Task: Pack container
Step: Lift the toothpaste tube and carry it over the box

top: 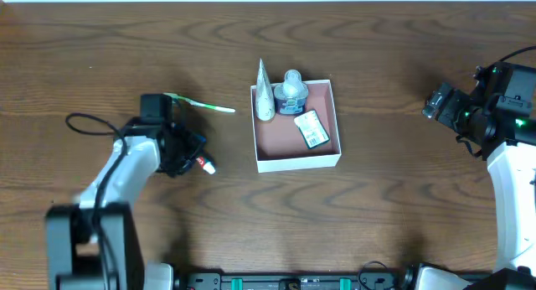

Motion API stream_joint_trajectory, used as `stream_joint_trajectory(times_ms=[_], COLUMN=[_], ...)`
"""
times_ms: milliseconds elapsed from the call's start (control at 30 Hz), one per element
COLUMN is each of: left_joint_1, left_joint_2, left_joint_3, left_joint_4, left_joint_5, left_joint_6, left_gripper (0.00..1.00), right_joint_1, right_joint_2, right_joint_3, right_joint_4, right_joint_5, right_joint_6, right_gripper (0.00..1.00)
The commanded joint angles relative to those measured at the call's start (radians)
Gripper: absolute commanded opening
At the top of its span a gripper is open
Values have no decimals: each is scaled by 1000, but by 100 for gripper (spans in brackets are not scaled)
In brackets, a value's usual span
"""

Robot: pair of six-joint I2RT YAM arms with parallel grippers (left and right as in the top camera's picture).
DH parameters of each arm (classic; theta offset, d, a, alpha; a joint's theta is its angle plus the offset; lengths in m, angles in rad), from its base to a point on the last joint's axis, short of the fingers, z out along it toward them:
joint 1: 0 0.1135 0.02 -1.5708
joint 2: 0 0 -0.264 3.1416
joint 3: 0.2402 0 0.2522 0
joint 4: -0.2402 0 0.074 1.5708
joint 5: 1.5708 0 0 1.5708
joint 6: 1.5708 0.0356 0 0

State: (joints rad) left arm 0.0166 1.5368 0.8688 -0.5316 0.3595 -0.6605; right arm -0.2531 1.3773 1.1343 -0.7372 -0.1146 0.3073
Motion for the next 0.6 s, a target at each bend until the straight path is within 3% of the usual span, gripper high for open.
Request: stream_joint_trajectory(times_ms=[0,300,567], left_joint_1=[-1,-130,-463], left_joint_2=[-124,-436,-504], left_joint_3=[82,138,138], left_joint_4=[-19,-50,3], left_joint_5=[126,107,-264], left_joint_6=[212,388,388], left_gripper=[16,16,16], right_joint_1=[-7,-7,-7], right_joint_2=[3,3,3], right_joint_3=[10,10,10], right_joint_4=[0,0,0], right_joint_5=[6,6,6], right_joint_6=[10,10,10], right_gripper=[99,99,99])
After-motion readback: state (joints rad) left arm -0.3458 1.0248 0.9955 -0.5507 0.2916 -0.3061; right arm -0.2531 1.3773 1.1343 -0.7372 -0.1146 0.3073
